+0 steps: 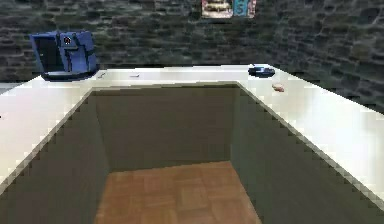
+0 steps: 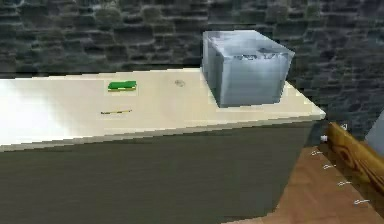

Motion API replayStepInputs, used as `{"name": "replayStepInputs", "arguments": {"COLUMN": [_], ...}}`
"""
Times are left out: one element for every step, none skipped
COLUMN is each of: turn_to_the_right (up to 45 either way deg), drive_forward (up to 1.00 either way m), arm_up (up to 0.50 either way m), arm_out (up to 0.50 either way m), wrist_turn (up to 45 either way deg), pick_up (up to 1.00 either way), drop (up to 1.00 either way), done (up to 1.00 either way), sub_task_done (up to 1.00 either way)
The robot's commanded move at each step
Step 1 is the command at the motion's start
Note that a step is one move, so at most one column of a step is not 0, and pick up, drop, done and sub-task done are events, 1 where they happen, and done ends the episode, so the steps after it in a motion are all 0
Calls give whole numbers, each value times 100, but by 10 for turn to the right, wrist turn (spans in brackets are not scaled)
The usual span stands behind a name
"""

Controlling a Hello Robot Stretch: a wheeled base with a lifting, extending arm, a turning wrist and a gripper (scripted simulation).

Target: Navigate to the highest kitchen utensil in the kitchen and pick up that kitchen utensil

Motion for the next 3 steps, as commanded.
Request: {"name": "replayStepInputs", "arguments": {"turn_to_the_right": [0,-270,0], "drive_forward": [100,0,5], "arm_up": [0,0,0], "arm_out": [0,0,0], "wrist_turn": [0,0,0], "pick_up": [0,0,0], "drop": [0,0,0], "done": [0,0,0], "sub_task_done": [0,0,0]}}
